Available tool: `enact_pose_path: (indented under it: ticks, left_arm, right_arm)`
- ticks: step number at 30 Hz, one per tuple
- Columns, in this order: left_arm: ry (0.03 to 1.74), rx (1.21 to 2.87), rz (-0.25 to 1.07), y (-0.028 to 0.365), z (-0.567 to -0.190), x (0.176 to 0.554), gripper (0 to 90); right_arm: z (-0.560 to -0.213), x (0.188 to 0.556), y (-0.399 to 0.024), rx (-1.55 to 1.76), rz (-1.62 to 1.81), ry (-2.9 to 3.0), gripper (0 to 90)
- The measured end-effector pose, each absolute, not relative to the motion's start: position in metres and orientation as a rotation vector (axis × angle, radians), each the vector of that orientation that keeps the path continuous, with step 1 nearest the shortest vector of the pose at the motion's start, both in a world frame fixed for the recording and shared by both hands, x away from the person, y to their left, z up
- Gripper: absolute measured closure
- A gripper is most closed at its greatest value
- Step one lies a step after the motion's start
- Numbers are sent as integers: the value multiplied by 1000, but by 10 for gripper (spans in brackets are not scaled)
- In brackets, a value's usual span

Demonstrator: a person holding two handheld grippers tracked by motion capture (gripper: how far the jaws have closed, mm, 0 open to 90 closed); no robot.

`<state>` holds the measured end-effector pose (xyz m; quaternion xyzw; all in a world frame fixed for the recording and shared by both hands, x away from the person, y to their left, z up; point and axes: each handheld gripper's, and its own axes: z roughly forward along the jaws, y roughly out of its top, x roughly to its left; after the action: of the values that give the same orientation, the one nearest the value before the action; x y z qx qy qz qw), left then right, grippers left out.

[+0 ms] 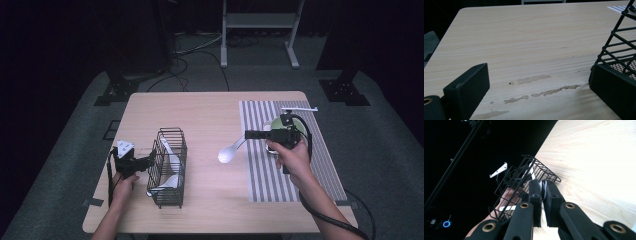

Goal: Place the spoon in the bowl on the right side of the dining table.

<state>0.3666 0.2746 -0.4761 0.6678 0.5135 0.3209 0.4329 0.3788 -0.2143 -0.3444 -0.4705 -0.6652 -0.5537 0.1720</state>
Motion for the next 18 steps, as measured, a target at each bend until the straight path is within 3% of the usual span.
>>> enact_pose_path:
  ticks: [18]
  left_arm:
    - [1280, 1663, 799, 275, -476, 367, 16]
  right_arm:
    - [-359, 381, -236, -1407, -1592, -1834, 851]
